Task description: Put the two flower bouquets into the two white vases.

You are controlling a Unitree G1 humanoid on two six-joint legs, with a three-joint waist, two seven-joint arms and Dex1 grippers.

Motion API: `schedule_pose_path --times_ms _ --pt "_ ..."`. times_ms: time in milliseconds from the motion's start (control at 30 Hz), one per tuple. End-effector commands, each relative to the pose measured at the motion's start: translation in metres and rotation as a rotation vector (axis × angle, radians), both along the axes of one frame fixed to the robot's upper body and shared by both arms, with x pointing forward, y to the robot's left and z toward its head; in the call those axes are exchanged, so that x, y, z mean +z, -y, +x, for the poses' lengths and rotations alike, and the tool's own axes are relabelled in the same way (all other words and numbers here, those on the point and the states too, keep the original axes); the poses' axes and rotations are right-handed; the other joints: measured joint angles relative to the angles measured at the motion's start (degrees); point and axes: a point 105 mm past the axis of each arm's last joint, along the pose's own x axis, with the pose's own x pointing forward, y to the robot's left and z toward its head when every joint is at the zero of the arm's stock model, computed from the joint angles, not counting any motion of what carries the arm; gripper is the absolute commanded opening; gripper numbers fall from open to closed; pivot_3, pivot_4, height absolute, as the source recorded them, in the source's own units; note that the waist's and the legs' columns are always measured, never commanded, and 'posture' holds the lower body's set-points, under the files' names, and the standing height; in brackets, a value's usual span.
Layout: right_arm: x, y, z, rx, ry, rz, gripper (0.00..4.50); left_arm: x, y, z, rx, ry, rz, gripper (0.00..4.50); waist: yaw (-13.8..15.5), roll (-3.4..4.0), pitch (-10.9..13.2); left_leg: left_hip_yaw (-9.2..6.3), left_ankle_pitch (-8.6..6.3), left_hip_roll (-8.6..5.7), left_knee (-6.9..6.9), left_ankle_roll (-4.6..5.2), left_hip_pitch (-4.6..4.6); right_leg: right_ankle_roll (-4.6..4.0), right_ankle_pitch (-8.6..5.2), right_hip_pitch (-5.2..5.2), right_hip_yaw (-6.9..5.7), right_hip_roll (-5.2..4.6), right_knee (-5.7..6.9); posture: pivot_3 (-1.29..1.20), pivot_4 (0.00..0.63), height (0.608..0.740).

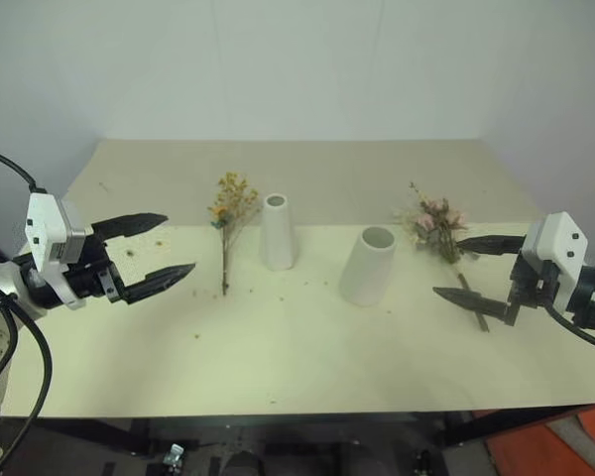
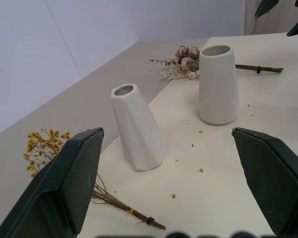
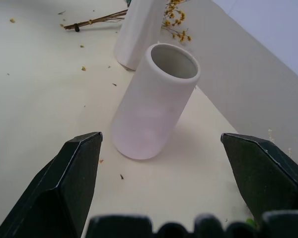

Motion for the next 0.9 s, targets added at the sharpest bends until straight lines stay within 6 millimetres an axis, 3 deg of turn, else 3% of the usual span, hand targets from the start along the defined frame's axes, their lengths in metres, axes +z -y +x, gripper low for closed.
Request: schedule_pose_path --times_ms 33,600,733,900 --pt "0.011 -0.001 -0.001 0.012 0.053 -0.007 4.48 0.016 -0.001 -0.005 0.008 0.062 0.010 4.50 0.00 0.00 0.00 0.00 0.00 0.00 0.00 0.00 0.00 0.00 0.00 0.01 0.00 0.00 0.00 0.00 0.150 0.740" --pt "0.013 -0.004 0.000 0.031 0.048 -0.011 4.48 0.015 -0.001 -0.006 0.019 0.048 -0.002 4.50 -0.04 0.00 0.00 0.00 0.00 0.00 0.00 0.00 0.00 0.00 0.00 0.00 0.00 0.00 -0.01 0.00 0.150 0.740" --pt "0.023 -0.013 0.003 0.046 0.090 0.027 4.48 0.018 -0.005 0.017 0.195 0.050 -0.061 4.50 -0.07 0.00 0.00 0.00 0.00 0.00 0.00 0.00 0.01 0.01 0.00 0.01 0.00 0.00 0.00 0.00 0.150 0.740" --pt "0.039 -0.035 0.006 0.097 0.151 0.055 4.48 0.005 -0.004 0.055 0.505 -0.039 -0.086 4.50 -0.04 -0.01 0.00 -0.03 0.00 -0.02 0.01 0.00 0.04 0.06 0.03 0.07 0.01 0.01 -0.02 0.00 0.150 0.740"
